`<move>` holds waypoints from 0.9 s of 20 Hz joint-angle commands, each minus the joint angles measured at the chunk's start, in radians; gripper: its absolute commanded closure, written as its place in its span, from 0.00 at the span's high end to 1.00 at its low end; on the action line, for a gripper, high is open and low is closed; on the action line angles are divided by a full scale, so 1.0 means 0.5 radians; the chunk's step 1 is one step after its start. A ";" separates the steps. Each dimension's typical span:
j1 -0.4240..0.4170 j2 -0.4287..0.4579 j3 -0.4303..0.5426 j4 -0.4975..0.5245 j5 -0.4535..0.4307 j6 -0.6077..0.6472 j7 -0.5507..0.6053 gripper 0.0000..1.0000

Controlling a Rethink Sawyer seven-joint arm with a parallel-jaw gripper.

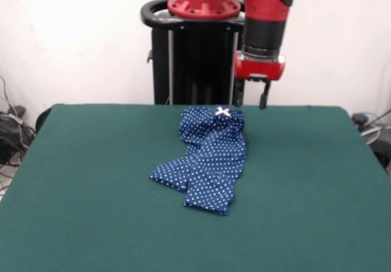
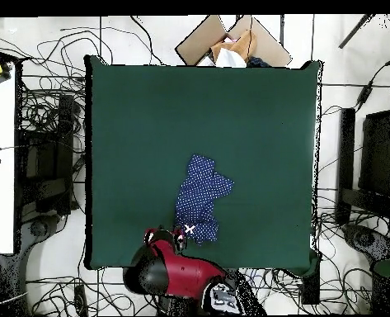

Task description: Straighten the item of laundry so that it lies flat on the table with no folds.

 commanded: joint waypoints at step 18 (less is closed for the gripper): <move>0.016 0.566 -0.004 -0.882 0.351 0.067 0.255 1.00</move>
